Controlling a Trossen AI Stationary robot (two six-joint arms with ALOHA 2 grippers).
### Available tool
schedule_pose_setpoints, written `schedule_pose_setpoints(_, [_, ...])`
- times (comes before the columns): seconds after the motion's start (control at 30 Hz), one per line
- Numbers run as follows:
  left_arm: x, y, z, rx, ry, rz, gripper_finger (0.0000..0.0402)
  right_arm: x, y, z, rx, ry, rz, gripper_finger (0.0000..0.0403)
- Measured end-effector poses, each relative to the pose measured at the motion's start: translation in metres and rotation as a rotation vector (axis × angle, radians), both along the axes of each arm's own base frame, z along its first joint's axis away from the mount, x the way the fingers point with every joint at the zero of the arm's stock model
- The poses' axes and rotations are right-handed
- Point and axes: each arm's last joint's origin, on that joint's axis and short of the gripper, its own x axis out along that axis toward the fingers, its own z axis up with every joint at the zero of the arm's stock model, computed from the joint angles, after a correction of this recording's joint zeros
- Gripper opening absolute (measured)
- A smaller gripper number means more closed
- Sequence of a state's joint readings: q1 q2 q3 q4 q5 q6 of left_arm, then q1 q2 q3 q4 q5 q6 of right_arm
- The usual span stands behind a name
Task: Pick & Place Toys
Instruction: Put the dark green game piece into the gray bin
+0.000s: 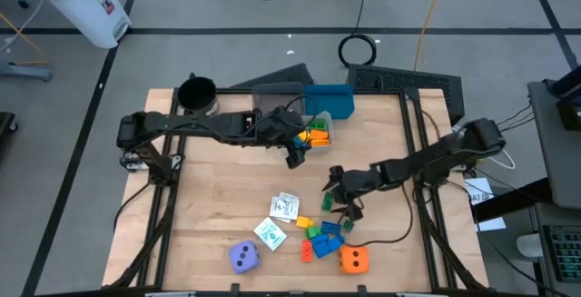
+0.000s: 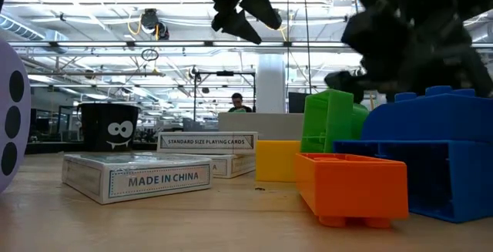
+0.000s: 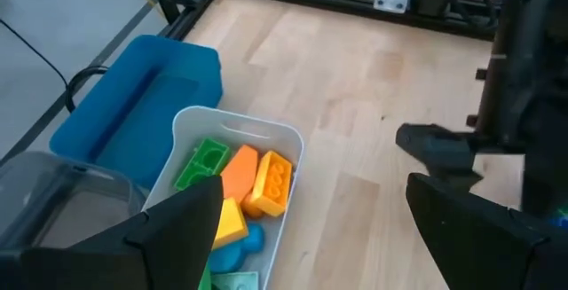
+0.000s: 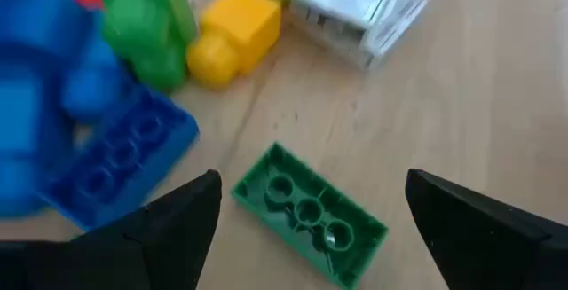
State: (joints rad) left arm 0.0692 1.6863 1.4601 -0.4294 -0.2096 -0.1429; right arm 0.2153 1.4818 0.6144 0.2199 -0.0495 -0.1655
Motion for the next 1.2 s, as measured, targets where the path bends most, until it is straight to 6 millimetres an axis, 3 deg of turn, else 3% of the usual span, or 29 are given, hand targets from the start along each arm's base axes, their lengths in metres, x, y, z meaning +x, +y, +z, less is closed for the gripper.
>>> schedule_pose_setpoints(0.2, [-0.001,0.0,-0.002,-0.003,0.023,0.0,0.0363,0.01,-0.004,-0.02,-0.07,0.067,0.032,0.0345])
schedule_pose_setpoints(0.4, [-0.002,0.0,-0.003,-0.003,0.037,-0.001,0.0363,0.014,-0.019,-0.026,-0.07,0.081,-0.017,0.0333])
schedule_pose_setpoints(0.53, [-0.002,0.0,-0.003,-0.004,0.041,0.0,0.0363,0.014,-0.024,-0.026,-0.042,0.101,-0.062,0.0303])
schedule_pose_setpoints(0.77, [-0.002,0.0,-0.003,-0.017,0.037,0.01,0.0363,0.013,-0.024,-0.027,-0.033,0.114,-0.069,0.0214])
schedule_pose_setpoints(0.97, [-0.002,0.0,-0.003,-0.05,0.024,0.037,0.0363,0.009,-0.025,-0.013,-0.037,0.085,-0.077,0.0136])
schedule_pose_setpoints(1.2, [-0.001,0.0,-0.005,-0.125,-0.005,0.099,0.0363,-0.004,-0.028,0.022,-0.167,-0.017,-0.128,0.0135])
